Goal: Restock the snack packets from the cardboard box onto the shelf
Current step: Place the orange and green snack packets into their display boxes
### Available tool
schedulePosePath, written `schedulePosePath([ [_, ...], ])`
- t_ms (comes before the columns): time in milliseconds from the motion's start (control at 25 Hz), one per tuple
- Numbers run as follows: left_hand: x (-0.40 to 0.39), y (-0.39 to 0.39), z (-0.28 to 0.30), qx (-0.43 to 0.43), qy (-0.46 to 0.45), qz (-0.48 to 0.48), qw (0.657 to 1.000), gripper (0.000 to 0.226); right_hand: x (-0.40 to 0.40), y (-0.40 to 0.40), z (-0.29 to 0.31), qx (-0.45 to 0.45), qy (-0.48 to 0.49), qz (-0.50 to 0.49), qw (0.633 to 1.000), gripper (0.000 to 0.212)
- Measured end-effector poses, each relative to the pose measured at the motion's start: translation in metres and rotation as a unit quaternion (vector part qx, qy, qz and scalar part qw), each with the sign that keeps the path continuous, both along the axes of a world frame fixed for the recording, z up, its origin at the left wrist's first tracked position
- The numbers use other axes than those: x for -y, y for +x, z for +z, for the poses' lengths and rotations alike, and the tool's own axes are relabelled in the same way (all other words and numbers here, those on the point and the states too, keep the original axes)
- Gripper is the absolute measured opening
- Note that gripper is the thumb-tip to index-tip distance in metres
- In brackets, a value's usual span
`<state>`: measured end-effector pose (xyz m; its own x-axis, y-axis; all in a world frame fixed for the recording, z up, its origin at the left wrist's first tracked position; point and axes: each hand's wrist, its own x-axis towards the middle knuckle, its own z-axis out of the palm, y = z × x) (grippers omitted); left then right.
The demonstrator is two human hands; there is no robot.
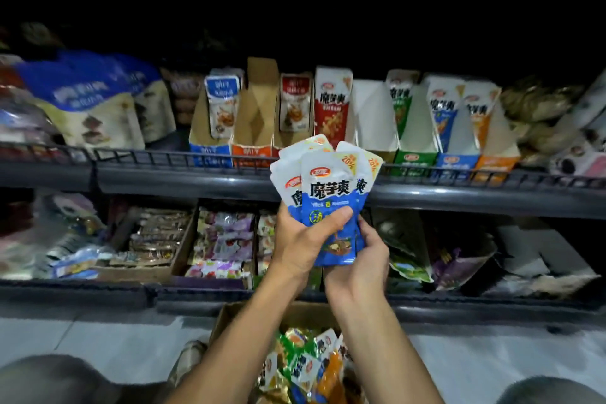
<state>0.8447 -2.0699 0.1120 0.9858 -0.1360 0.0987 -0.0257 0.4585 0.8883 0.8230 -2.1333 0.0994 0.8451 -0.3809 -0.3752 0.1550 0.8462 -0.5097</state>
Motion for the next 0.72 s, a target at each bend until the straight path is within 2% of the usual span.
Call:
schedulePosePath([
  [120, -0.001, 0.01, 0.019, -0.059, -0.012, -0.01, 0.998, 0.029, 0.02, -0.003, 0.019, 0.003, -0.24, 0.002, 0.971, 0.028],
  [200, -0.003, 0.015, 0.027, -0.088, 0.002, -0.058, 0.994, 0.028, 0.036, -0.004, 0.038, 0.034, -0.335, 0.041, 0.941, 0.034],
  [320, 0.009, 0.018, 0.033, -0.081, 0.053, -0.128, 0.987, 0.032, 0.047, 0.006, 0.057, 0.049, -0.486, 0.133, 0.862, 0.041],
  [360, 0.014, 0.02, 0.035, -0.084, 0.059, -0.132, 0.986, 0.033, 0.048, 0.01, 0.061, 0.042, -0.51, 0.141, 0.848, 0.04],
  [440, 0.024, 0.024, 0.041, -0.1, 0.044, -0.134, 0.985, 0.033, 0.056, 0.012, 0.068, 0.055, -0.428, 0.146, 0.89, 0.037],
  [520, 0.031, 0.032, 0.047, -0.128, 0.009, -0.145, 0.981, 0.03, 0.074, 0.01, 0.072, 0.097, -0.355, 0.155, 0.917, 0.048],
  [640, 0.037, 0.041, 0.054, -0.159, -0.015, -0.165, 0.973, 0.024, 0.091, 0.01, 0.07, 0.106, -0.467, 0.189, 0.857, 0.062],
  [720, 0.038, 0.045, 0.055, -0.161, -0.017, -0.173, 0.972, 0.025, 0.092, 0.017, 0.064, 0.077, -0.503, 0.144, 0.849, 0.053],
])
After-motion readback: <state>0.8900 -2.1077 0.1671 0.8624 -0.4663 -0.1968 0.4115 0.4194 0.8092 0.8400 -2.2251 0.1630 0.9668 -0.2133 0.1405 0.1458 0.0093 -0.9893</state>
